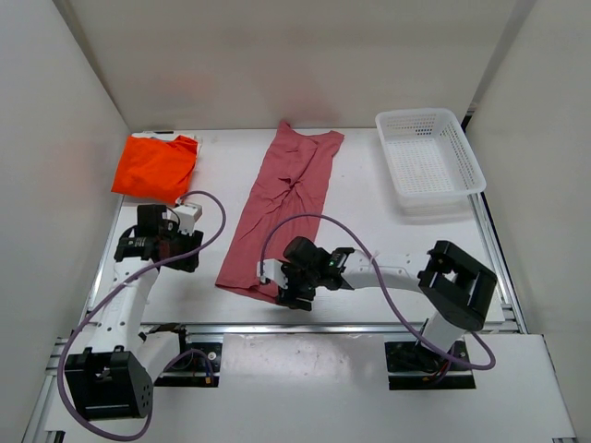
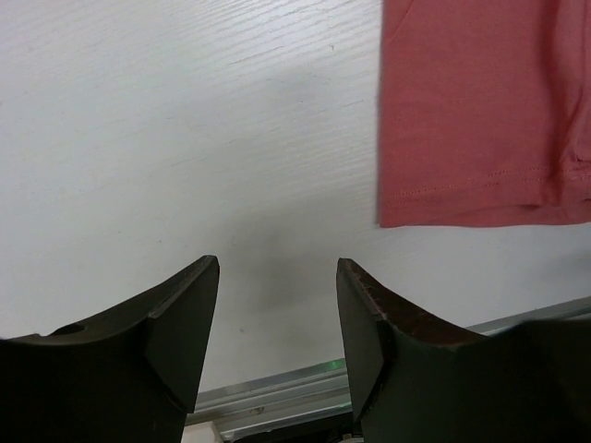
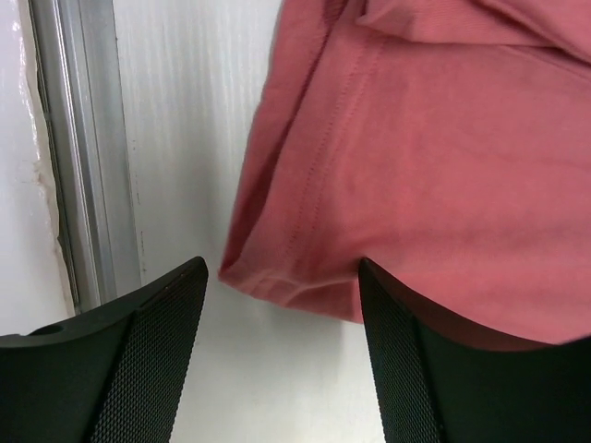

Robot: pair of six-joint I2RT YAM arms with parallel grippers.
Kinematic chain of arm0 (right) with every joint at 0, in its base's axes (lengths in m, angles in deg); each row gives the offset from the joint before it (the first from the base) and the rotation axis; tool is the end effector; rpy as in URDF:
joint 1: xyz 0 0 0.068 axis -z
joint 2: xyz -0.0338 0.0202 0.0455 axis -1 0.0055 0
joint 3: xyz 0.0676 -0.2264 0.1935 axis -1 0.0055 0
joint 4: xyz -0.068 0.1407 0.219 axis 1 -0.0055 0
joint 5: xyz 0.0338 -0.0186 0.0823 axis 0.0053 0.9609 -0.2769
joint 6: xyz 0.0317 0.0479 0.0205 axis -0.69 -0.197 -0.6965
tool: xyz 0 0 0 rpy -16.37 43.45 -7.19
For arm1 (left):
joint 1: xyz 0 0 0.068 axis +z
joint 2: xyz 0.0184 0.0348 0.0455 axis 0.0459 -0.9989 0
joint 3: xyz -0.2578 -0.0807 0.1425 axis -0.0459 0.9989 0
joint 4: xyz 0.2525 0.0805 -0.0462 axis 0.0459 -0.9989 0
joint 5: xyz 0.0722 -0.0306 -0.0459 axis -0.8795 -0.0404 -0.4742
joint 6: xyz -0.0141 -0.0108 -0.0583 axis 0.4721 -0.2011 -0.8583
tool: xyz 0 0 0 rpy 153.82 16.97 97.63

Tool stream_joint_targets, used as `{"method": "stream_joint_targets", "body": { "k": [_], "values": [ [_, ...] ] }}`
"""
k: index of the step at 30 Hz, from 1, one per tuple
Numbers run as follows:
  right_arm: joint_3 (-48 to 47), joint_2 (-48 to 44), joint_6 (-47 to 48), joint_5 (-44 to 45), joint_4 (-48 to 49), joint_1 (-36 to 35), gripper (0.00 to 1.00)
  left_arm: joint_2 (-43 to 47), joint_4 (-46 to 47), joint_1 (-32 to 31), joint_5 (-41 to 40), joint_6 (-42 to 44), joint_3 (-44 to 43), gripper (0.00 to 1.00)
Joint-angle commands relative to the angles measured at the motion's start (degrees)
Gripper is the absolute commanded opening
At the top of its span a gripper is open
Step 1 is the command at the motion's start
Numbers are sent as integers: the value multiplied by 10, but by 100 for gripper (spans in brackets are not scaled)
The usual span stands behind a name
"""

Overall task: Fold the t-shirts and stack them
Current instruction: Rotate the tshirt 90 degrees, then grab the bottom of the folded rectangular tshirt with both arms

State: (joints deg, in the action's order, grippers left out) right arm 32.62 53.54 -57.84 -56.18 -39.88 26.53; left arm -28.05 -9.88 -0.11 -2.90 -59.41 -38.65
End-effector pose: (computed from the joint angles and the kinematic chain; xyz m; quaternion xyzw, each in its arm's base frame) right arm 0.1456 0.3096 0.1914 -0.6854 0.6444 0.2014 0.2727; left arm 0.1743 -0.0001 0.2599 0.1545 0.9522 -0.0374 0.2608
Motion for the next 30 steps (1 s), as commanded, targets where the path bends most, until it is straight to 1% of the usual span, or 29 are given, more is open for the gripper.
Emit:
{"method": "stream_joint_targets", "body": {
  "k": [1,3,5,6,7,9,10,11,12,13,17,18,20,21,23,24,26,30],
  "values": [
    [-15,14,-1,-12,23,-7,71,13,3,6,20,-11,6,65],
    [-11,29,-10,2,29,-8,71,14,3,6,19,-13,5,65],
    [-12,41,0,10,33,-11,68,17,5,7,20,-11,5,65],
    [-8,47,2,12,33,-9,65,16,5,9,17,-13,8,65],
    [-8,49,0,19,31,-5,60,14,5,9,14,-15,4,65],
    [-5,51,-7,12,34,0,45,16,6,6,11,-11,1,64],
    [-1,49,-4,13,33,-1,28,12,5,2,9,-8,-2,64],
    [5,43,-3,21,34,2,21,13,5,1,7,0,-5,64],
    [15,29,-5,30,36,2,10,16,0,-10,2,17,-7,64],
    [22,23,-2,32,35,3,4,18,1,-17,-2,17,-7,64],
    [72,-36,-4,24,11,20,2,18,-9,-124,-42,86,-10,64],
    [73,-45,-3,18,1,23,2,17,-13,-142,-45,110,-16,63],
    [96,-75,-2,5,-14,38,2,2,-29,-224,-70,148,-21,63],
    [100,-78,-1,-4,-20,41,2,-4,-29,-243,-77,170,-21,62],
    [116,-98,2,-14,-23,55,2,-13,-31,-339,-96,211,-11,61],
    [122,-106,0,-19,-28,58,2,-14,-31,-363,-99,238,-3,61],
    [132,-119,-5,-32,-22,67,2,-17,-33,-438,-89,274,10,60],
    [143,-131,-7,-36,2,76,1,-25,-38,-465,-12,332,31,59]
  ]
}}
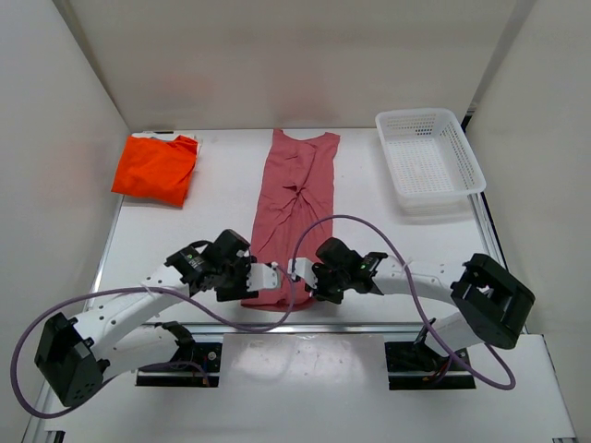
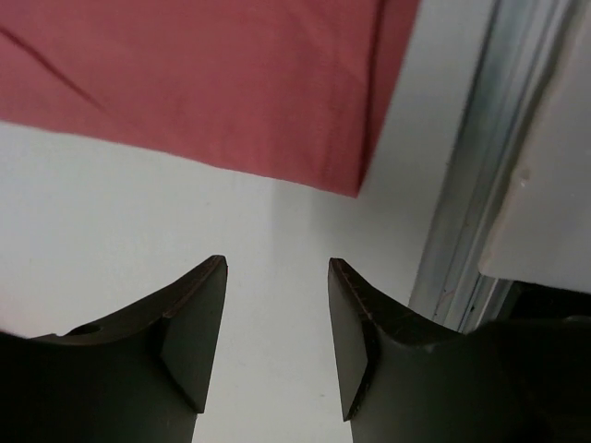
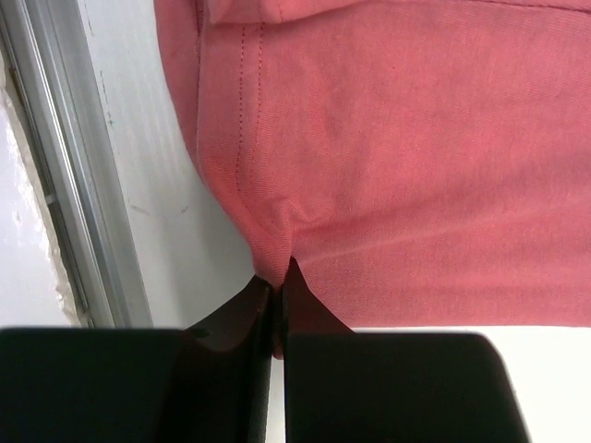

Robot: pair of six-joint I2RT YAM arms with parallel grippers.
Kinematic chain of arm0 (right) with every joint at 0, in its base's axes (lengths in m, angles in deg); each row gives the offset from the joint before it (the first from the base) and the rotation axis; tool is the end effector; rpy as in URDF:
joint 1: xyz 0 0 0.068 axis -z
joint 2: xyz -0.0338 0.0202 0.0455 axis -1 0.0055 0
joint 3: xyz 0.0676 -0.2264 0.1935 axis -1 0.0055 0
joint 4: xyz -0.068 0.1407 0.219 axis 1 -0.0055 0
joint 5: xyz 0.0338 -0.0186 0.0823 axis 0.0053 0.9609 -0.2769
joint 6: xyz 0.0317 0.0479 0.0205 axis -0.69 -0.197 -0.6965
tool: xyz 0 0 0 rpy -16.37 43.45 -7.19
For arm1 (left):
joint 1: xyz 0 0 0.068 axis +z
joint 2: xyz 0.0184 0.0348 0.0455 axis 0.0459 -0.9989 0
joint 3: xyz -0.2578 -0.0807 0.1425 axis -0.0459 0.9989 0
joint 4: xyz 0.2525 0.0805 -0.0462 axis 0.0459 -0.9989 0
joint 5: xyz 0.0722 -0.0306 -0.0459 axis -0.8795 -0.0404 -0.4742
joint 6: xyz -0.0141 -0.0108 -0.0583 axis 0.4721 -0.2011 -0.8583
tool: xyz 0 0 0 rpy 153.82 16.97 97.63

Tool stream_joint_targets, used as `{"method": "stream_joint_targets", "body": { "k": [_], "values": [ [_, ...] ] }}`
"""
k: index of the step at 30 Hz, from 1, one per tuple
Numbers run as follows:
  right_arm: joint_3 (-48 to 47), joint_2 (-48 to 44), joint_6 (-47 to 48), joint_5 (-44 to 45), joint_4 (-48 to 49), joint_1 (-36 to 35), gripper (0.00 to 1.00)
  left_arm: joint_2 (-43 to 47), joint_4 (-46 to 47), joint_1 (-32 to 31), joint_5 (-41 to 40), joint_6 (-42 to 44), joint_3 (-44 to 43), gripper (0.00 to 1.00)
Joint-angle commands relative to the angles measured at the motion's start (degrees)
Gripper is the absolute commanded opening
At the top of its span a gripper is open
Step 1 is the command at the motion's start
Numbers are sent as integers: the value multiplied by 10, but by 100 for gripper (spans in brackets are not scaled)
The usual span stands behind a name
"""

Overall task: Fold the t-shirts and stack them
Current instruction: Grab the bottom of the folded rectangular tshirt with both arms

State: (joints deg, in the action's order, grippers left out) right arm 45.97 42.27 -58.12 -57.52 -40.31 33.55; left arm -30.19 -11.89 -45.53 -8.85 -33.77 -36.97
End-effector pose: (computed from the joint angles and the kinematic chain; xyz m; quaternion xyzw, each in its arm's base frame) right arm 0.1439 0.2340 0.1788 -0.6476 0.6901 0.1909 0.2606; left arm 0.1242 -0.1197 0.2426 0.6784 0.7059 -0.0323 0.2013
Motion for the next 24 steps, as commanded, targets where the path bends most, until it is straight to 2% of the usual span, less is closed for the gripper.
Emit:
{"method": "stream_joint_targets", "body": {
  "k": [1,7,13,17,20,24],
  "values": [
    [13,-19,-8,-19,13,5,1,-9,-25,-12,60,91,16,58],
    [22,-28,-20,-44,17,28,2,-30,32,-79,65,143,54,58],
    [21,-28,-25,-54,20,38,1,-37,94,-115,54,188,104,59],
    [19,-28,-26,-57,22,39,1,-48,158,-113,18,195,127,58],
    [17,-24,-33,-61,24,45,2,-68,162,-106,10,223,132,56],
    [16,-18,-35,-70,29,46,1,-68,198,-114,0,218,154,54]
  ]
}}
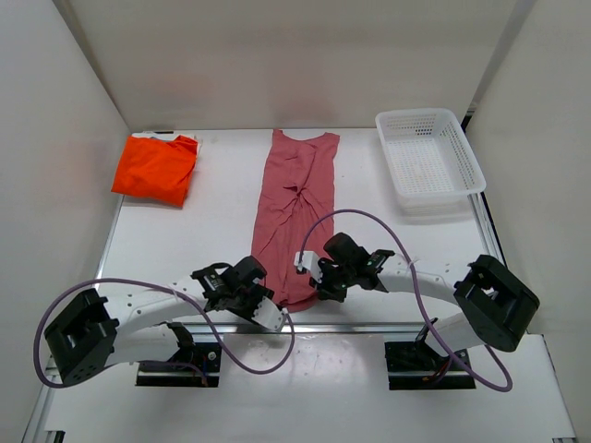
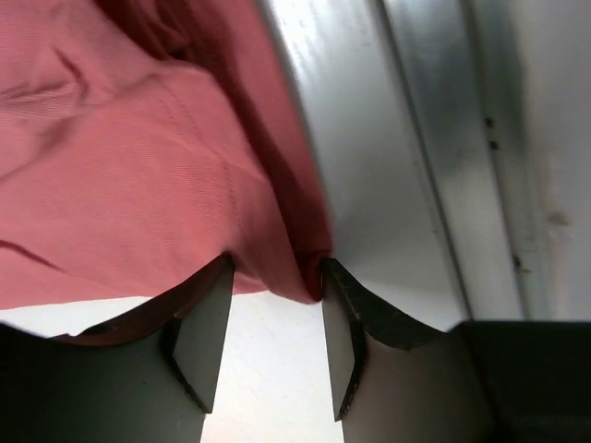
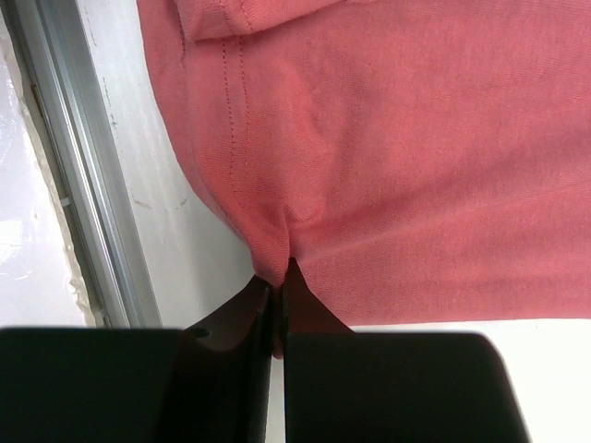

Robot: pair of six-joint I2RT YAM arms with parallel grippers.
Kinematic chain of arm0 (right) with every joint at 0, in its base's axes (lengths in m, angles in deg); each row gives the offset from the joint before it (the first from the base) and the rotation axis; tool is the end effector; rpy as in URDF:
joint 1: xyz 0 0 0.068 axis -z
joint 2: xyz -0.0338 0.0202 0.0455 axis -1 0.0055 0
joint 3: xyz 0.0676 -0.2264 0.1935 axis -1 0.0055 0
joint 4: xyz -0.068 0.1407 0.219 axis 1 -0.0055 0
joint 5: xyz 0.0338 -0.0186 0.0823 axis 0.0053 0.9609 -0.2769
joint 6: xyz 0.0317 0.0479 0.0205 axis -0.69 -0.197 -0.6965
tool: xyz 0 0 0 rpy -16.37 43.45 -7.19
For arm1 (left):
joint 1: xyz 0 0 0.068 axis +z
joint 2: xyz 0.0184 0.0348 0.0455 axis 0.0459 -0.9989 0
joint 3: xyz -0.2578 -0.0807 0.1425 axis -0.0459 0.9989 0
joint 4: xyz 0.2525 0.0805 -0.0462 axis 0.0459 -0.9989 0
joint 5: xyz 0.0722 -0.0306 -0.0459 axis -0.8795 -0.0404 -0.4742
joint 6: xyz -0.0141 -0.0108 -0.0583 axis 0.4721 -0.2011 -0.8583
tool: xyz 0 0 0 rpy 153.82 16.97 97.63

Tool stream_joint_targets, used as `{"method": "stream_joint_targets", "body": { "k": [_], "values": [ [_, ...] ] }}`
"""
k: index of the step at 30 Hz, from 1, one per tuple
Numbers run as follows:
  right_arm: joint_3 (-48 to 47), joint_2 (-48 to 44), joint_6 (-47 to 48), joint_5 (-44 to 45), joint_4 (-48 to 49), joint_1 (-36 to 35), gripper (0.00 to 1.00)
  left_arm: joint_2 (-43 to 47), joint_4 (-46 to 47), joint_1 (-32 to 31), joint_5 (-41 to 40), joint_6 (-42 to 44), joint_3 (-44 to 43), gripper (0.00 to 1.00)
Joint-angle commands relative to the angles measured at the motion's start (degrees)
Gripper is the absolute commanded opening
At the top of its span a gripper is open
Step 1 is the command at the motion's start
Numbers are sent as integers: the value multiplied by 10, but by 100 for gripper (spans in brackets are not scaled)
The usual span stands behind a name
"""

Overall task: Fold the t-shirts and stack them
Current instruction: Grab the bottom of the folded rectangular tshirt with both arms, then fold the folded rectangular tshirt in 1/3 of the way

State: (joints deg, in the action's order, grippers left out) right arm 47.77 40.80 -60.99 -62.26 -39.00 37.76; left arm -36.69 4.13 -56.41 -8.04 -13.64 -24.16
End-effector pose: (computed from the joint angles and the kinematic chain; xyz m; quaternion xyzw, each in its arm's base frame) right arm 0.1534 0.2193 0.1785 -0.6097 0.7139 0.2268 0.2592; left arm 0.1010 -0.1443 0.1710 0.8469 0.5013 -0.0256 0.1757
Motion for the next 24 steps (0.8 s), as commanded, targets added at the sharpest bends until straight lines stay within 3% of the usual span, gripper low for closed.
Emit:
{"method": "stream_joint_targets", "body": {
  "k": [1,4,6,9,13,17,24],
  "values": [
    [-5,-2,-8,-23,15,5,1,-5,44,-11,-12,18,28,53],
    [-7,1,-10,-30,13,11,2,-17,39,-10,-6,15,34,42],
    [-9,2,-9,-33,10,12,1,-23,37,-7,-2,8,27,22],
    [-19,4,-13,-40,4,19,2,-32,47,-8,10,-30,0,1],
    [-43,-21,-27,-51,-22,32,1,-62,8,26,53,-115,-94,0],
    [-86,-29,-46,-91,-43,76,2,-99,-25,108,92,-184,-183,0],
    [-179,26,-33,-122,-62,159,2,-199,-27,222,105,-283,-333,0]
  ]
}}
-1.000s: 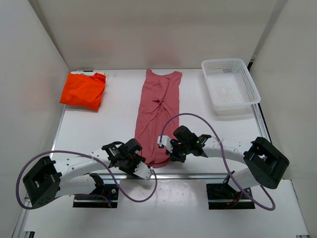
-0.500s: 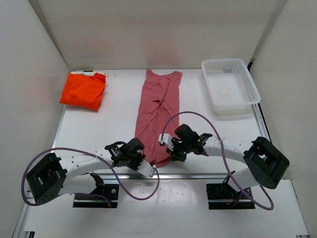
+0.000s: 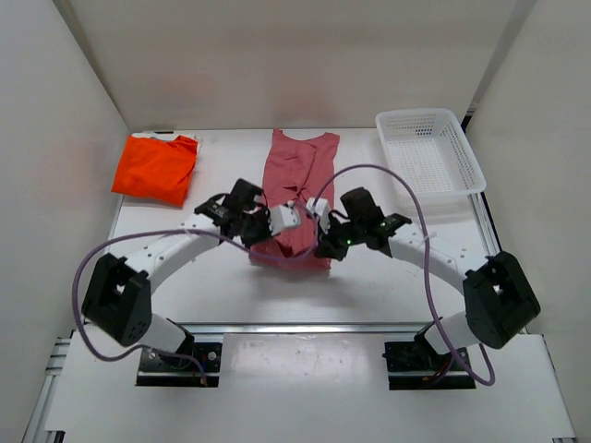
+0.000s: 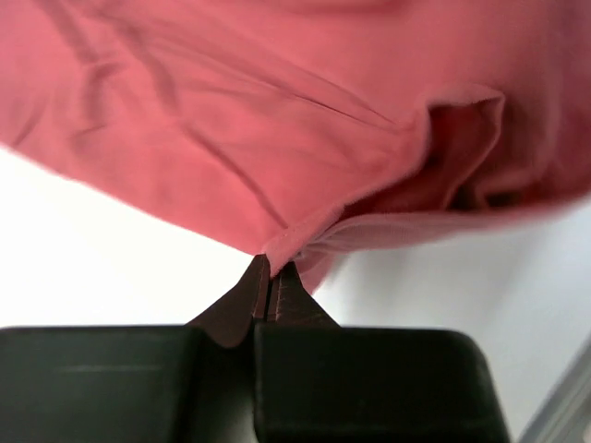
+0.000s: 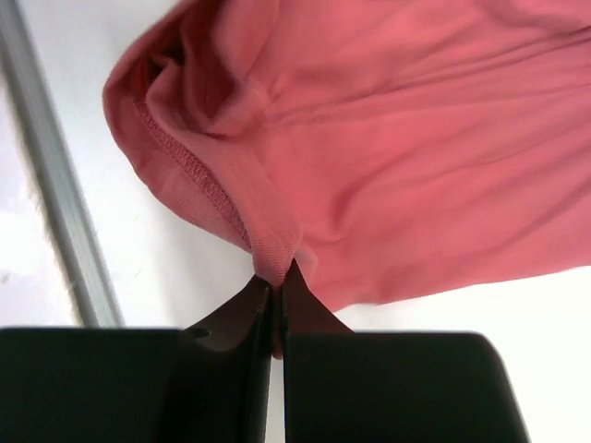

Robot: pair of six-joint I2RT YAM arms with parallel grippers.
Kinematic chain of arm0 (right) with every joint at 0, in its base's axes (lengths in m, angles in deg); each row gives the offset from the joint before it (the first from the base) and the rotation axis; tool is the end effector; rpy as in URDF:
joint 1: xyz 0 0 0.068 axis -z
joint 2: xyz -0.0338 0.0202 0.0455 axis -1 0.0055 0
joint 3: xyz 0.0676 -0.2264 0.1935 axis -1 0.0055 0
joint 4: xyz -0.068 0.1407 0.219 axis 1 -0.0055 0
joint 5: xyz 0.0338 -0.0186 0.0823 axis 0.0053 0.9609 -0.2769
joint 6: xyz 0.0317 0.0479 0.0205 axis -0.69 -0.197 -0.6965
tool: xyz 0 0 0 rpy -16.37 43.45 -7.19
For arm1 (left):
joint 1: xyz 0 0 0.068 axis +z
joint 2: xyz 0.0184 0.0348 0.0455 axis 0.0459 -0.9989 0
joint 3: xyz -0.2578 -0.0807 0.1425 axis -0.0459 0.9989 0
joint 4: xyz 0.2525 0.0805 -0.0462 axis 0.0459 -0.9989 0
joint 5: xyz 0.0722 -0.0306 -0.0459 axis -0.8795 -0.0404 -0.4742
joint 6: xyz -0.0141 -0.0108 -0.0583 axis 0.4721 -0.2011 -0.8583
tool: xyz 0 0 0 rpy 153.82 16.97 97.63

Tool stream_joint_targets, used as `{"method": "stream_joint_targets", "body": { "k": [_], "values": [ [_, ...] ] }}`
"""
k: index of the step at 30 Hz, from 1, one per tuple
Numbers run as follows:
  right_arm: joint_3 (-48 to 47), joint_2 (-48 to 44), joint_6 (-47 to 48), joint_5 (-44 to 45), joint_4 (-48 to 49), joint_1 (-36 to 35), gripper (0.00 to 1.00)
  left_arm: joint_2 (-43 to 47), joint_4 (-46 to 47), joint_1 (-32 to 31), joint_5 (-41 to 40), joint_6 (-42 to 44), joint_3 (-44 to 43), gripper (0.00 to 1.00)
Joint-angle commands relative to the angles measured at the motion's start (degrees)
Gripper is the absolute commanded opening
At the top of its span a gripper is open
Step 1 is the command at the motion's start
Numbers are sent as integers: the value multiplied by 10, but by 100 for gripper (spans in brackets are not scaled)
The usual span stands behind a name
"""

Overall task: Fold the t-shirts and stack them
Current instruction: Fold the folded rectangular tshirt in 1/3 of the way

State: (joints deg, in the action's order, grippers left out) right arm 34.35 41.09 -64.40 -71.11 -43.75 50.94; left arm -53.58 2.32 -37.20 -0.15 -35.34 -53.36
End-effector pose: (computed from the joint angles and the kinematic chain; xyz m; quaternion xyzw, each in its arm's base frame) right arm 0.2244 0.2070 0.2458 -0.5161 0.7406 0.2791 0.3274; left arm 0.2375 -0.1757 0.2590 0.6198 0.7325 -0.0887 0.2673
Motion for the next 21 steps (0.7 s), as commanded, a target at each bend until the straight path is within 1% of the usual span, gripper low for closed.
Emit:
{"method": "stream_joint_targets", "body": {
  "k": [1,3,7,9,11,15,18,21],
  "values": [
    [-61,43,6,-32,-14,36,1,-47,-5,41,20,-83,-62,0],
    [-86,65,11,-28,-20,50,1,-79,5,49,14,-104,-103,0],
    [-159,135,26,-23,-33,96,1,-126,48,50,-37,-124,-145,0],
    [-187,163,15,-27,-36,118,2,-148,58,54,-56,-129,-167,0],
    [-206,184,5,-27,-30,140,0,-175,65,63,-74,-133,-196,0],
    [-242,214,0,-26,-22,149,0,-210,72,71,-103,-141,-241,0],
    [-259,234,0,-28,-17,153,0,-237,57,72,-117,-150,-272,0],
    [-277,258,-4,-29,-16,158,0,-256,52,72,-119,-155,-280,0]
  ]
}}
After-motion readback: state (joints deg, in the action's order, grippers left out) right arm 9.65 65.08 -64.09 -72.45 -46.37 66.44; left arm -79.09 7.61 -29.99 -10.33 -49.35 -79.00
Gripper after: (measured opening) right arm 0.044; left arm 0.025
